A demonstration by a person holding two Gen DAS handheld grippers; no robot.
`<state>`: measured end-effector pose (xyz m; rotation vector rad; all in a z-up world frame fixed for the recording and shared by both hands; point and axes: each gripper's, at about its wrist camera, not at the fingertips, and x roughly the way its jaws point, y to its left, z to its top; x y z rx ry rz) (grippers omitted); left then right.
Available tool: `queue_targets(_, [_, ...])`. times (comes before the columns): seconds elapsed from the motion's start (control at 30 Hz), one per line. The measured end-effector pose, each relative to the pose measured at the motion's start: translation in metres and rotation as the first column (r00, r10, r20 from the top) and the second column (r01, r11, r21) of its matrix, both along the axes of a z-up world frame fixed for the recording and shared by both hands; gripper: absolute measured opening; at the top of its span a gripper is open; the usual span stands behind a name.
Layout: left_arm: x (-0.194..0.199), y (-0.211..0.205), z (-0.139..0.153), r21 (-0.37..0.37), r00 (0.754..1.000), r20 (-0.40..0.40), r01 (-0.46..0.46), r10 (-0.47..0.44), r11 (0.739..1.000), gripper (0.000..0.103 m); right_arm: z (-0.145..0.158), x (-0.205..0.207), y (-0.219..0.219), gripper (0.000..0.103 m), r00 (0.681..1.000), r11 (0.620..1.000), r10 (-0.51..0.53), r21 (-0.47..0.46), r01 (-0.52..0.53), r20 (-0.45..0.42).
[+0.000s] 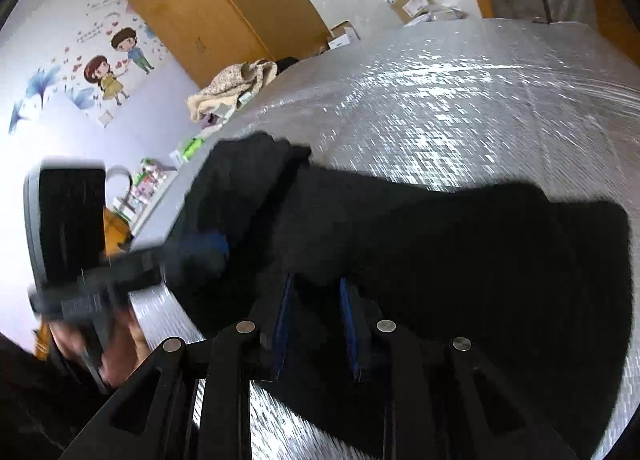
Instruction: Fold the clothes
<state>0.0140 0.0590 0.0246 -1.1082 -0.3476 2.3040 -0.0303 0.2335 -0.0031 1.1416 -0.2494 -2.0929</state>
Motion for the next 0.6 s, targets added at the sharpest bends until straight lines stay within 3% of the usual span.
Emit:
queue_targets(0.37, [0.003, -0.006, 0.001, 0.012, 0.999, -0.028, 0.036, -0.036, 0.999, 0.014, 0.012, -0.064, -0.029, 0.025, 0.999, 0.997, -0.029, -0.068, 0.031, 0.035])
queue_targets(0.5, [0.0, 0.0, 0.005, 0.013, 0.996, -0.043, 0.073, -0.072, 0.997, 0.014, 0.026, -0.064, 0.005, 0.025, 0.995, 0.981, -0.1, -0.167, 0.101, 0.016])
queue_targets(0.6, [-0.004, 0.013, 0.009, 0.012, 0.993, -0.059, 0.108, -0.107, 0.994, 0.014, 0.036, -0.055, 0.047, 0.025, 0.98, 0.963, -0.199, -0.19, 0.192, -0.022])
